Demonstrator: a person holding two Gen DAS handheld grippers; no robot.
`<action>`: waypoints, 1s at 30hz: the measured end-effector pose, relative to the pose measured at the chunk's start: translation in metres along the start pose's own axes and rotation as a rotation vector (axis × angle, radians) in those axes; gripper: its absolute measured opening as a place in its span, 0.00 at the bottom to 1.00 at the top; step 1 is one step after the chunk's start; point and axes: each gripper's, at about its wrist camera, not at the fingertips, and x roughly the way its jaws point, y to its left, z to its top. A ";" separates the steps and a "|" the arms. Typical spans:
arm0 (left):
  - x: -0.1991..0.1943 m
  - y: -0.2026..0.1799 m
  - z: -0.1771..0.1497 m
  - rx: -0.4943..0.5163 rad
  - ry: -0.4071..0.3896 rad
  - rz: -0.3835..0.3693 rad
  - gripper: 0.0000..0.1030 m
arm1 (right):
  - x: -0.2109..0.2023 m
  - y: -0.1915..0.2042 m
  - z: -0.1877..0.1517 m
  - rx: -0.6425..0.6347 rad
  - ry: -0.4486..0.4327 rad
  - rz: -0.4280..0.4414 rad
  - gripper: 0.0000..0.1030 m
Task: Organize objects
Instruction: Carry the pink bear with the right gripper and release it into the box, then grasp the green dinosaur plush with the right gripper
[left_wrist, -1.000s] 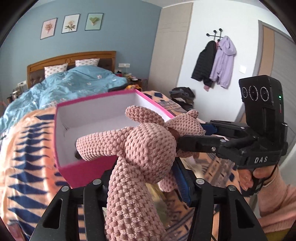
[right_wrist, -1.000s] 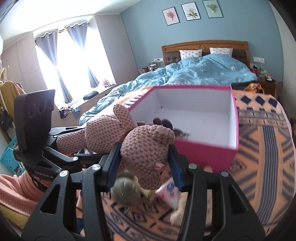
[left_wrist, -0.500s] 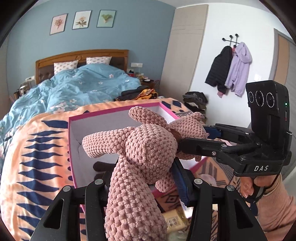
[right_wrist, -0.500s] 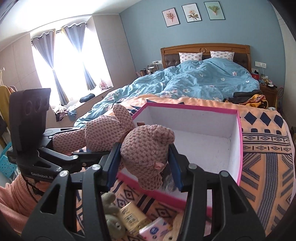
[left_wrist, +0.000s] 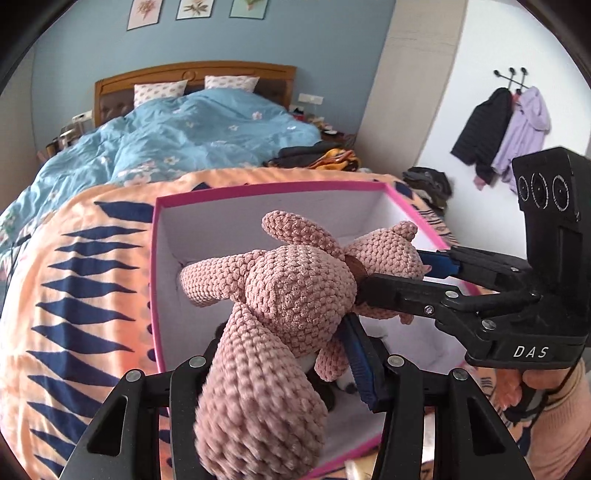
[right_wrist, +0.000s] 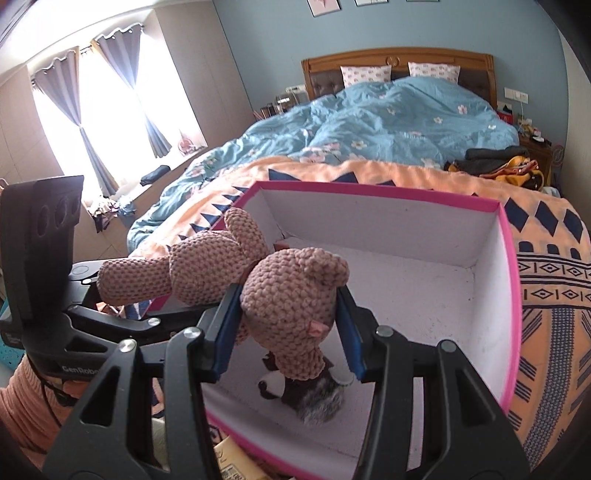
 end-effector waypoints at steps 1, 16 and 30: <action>0.002 0.002 0.000 -0.006 0.005 0.009 0.50 | 0.005 -0.001 0.002 0.007 0.018 -0.003 0.52; -0.006 0.015 -0.010 -0.037 -0.048 0.110 0.55 | 0.009 -0.006 -0.006 0.044 0.046 -0.048 0.62; -0.085 0.001 -0.063 -0.022 -0.223 -0.013 0.82 | -0.078 0.029 -0.076 -0.042 -0.099 0.098 0.65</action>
